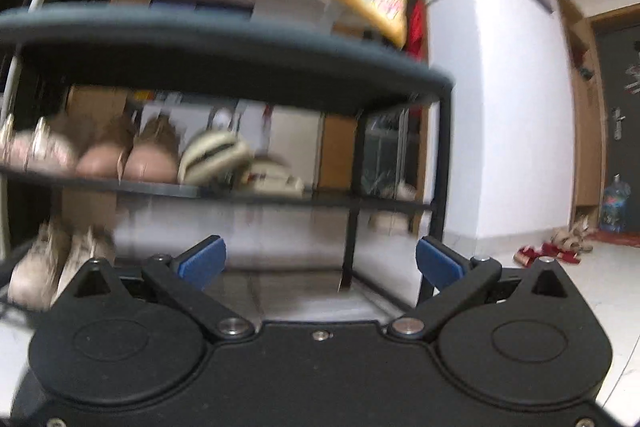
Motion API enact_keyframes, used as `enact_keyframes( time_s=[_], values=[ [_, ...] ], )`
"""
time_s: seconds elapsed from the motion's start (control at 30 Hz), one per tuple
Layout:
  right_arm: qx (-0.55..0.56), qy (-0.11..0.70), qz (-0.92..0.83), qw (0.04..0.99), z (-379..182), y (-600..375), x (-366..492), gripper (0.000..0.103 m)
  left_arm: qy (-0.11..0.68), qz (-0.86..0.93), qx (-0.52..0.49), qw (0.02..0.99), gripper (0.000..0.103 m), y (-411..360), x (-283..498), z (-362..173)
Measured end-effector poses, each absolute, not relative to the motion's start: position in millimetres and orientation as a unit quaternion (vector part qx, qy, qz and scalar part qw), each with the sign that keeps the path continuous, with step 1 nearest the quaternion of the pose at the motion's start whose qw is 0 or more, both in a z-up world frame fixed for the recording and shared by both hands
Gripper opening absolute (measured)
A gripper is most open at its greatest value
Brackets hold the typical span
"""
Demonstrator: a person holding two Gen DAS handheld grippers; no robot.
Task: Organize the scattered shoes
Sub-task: 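Carry the black slipper in the left tool to the rack and release it, then grasp the black slipper with the right tool and turn it upright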
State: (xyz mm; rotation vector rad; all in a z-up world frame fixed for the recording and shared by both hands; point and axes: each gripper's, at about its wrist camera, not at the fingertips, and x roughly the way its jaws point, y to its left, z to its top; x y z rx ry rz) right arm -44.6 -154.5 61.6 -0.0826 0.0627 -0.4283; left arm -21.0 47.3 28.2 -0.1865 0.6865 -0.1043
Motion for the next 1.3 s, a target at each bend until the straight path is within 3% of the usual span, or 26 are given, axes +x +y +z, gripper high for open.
enact_keyframes(
  time_s=[0.33, 0.57, 0.73, 0.83, 0.9, 0.93, 1.17, 1.3],
  values=[
    [0.202, 0.257, 0.002, 0.945, 16.6, -194.0, 6.1, 0.103, 0.339, -0.058, -0.036, 0.938, 0.102, 99.4, -72.8, 79.2],
    [0.269, 0.345, 0.055, 0.898, -6.3, -192.0, 22.6, 0.103, 0.337, -0.051, -0.111, 0.934, 0.102, 136.5, -81.7, 67.3],
    [0.214, 0.369, 0.108, 0.898, -15.1, -155.4, 19.7, 0.103, 0.395, -0.07, -0.199, 0.894, 0.102, 148.4, -59.2, 45.7],
    [0.201, 0.39, 0.131, 0.889, -24.8, -139.0, 23.1, 0.093, 0.41, -0.07, -0.225, 0.881, 0.102, 156.0, -53.3, 40.6],
    [0.211, 0.399, 0.136, 0.882, -28.6, -135.8, 25.2, 0.072, 0.418, -0.057, -0.237, 0.875, 0.102, 161.3, -52.6, 37.9],
    [0.217, 0.404, 0.138, 0.878, -30.3, -134.5, 26.3, 0.069, 0.421, -0.051, -0.239, 0.873, 0.102, 163.0, -52.3, 36.8],
    [0.289, 0.41, 0.126, 0.856, -39.3, -149.0, 27.4, 0.061, 0.413, -0.035, -0.238, 0.878, 0.102, 166.2, -51.7, 38.1],
    [0.206, 0.369, 0.103, 0.9, -18.2, -135.7, 20.2, 0.06, 0.407, -0.04, -0.227, 0.884, 0.102, 162.9, -52.0, 40.0]
  ],
)
